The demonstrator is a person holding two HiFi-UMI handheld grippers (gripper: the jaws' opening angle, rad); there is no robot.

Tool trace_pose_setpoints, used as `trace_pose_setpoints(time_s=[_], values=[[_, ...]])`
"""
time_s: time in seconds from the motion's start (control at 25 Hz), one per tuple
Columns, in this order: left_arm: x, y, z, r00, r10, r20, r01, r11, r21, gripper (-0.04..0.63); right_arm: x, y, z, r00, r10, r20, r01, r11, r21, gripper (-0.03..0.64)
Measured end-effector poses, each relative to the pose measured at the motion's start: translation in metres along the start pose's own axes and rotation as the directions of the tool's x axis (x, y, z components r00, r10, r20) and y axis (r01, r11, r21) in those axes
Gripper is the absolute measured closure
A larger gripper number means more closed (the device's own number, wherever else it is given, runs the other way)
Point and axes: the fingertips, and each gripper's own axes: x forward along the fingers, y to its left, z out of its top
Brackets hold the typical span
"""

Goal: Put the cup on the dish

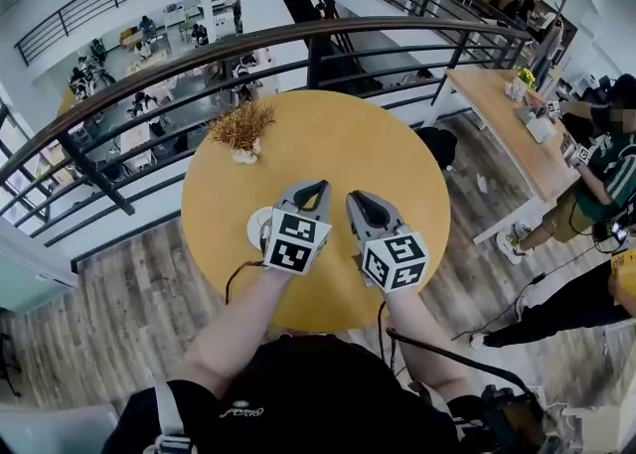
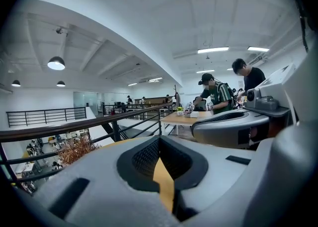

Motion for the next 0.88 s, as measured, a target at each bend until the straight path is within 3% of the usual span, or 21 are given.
trace_pose_setpoints(time_s=[0.88], values=[[0.006, 0.011, -0.018, 0.999, 0.018, -0.039, -0.019, 1.000, -0.024, 0.591, 0.015, -0.003, -0.015, 0.998, 0.018, -0.053, -0.018, 1.000, 0.007, 0.589]])
